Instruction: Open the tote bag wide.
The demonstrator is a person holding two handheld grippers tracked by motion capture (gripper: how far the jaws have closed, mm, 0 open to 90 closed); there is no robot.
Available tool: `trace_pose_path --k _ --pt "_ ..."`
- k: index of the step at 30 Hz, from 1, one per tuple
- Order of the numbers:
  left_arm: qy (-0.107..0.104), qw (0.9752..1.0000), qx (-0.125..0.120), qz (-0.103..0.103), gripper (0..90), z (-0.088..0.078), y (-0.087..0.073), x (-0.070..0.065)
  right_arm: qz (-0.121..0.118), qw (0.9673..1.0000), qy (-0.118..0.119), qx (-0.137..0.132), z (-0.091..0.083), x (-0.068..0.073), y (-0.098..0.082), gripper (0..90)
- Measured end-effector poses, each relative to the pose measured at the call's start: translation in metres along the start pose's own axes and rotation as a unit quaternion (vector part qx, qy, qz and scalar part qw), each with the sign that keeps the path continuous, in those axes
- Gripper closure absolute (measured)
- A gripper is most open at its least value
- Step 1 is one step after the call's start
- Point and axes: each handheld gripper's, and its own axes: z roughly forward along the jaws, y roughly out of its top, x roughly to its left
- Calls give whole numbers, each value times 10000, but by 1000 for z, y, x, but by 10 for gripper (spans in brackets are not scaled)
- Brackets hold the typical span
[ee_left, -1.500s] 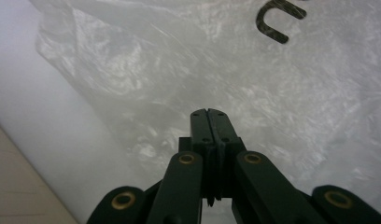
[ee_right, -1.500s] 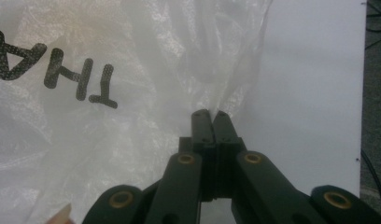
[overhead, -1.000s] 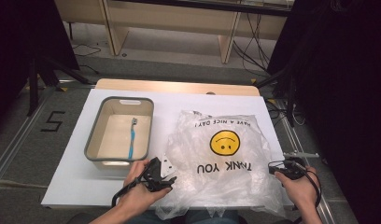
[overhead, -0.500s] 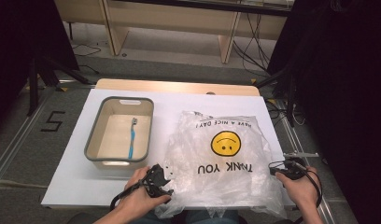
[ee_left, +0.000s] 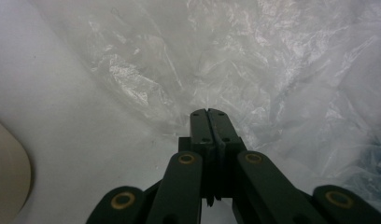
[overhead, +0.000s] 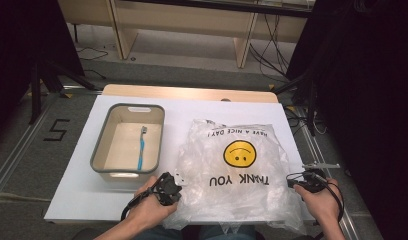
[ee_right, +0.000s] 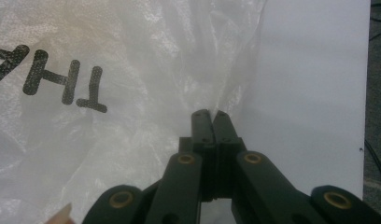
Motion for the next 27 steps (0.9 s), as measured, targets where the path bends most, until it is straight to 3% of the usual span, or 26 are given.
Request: trace_pose_path --k 3,10,12,13,14,16,19,22,27 --pt "15 10000 -52 18 896 0 1 0 2 10000 3 -19 0 0 0 900" --pt "331 9981 -508 101 897 -4 15 4 49 9998 -28 -216 -3 0 2 900" --pt "502 9968 -614 139 897 -7 22 8 71 9996 -42 -273 -4 0 3 900" --pt "700 9947 -734 150 897 -9 29 12 81 9995 -44 -310 -4 0 4 900" --pt "700 9947 -734 150 897 -9 29 12 91 9994 -44 -338 -4 1 5 900" --pt "938 9922 -796 182 897 -11 36 18 100 9992 -62 -379 -3 1 5 900" --pt "1128 9896 -892 90 897 -12 46 27 101 9985 -94 -531 0 1 12 900" --pt "1458 9857 -850 37 897 -10 53 40 22 9978 -116 -649 5 -1 19 900" --pt "1582 9842 -796 53 896 -6 57 46 -107 9982 9 -598 17 1 29 900"
